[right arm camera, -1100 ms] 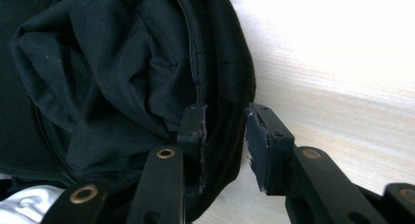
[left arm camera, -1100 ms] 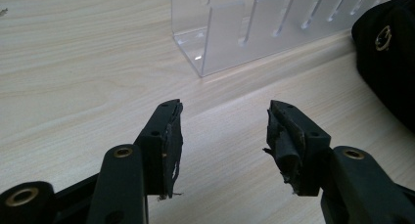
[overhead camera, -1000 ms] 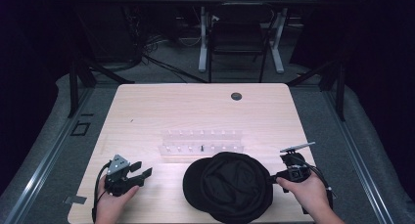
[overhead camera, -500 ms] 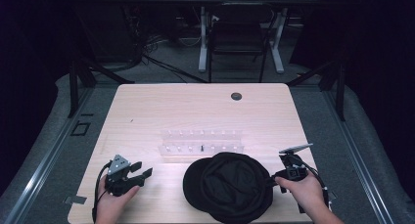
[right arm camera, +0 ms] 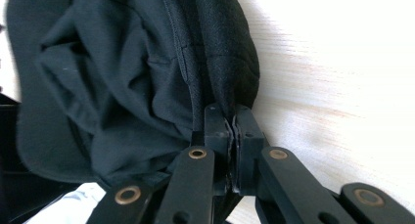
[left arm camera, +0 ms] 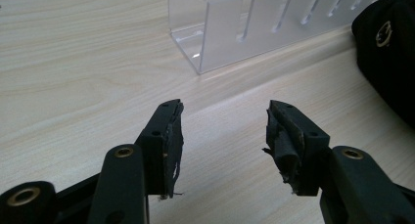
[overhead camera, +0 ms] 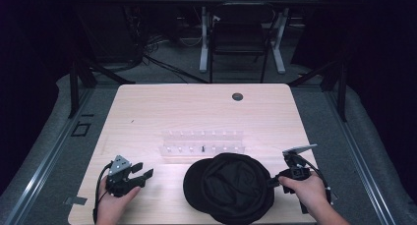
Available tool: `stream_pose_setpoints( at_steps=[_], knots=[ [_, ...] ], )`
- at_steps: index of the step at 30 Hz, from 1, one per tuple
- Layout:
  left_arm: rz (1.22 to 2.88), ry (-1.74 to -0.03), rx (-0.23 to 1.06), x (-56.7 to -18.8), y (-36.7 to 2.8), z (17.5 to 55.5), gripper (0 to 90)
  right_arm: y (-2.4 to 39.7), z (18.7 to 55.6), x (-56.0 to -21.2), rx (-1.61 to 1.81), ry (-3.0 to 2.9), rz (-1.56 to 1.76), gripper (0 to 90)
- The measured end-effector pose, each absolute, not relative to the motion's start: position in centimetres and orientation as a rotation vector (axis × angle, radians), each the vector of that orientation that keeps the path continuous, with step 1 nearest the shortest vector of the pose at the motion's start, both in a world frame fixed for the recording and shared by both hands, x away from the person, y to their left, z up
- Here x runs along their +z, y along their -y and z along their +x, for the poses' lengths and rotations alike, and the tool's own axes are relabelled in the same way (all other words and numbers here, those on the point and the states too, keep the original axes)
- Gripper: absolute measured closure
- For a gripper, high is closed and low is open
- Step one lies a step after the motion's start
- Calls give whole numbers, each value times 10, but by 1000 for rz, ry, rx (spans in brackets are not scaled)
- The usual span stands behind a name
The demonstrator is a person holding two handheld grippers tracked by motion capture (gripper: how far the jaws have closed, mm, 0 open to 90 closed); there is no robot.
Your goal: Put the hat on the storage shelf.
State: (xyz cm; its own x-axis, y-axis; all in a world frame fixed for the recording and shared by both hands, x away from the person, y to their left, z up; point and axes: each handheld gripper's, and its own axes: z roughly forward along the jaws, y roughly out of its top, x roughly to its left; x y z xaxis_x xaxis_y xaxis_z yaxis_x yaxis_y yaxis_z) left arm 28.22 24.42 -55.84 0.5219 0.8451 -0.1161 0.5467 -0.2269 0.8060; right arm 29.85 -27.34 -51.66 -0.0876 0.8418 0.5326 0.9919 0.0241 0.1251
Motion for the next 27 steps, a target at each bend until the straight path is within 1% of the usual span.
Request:
stream_pose_setpoints(
  at_steps=[22,24,27],
  knots=[
    [1913,-1138,433,-559,-244,283,482,274,291,-462,-936,1838,-1748,882],
    [1907,-1144,433,-559,-244,283,481,275,292,-455,-951,1847,-1695,882],
    [1912,-1147,429,-559,-245,283,478,271,291,-451,-978,1815,-1713,882]
  ],
)
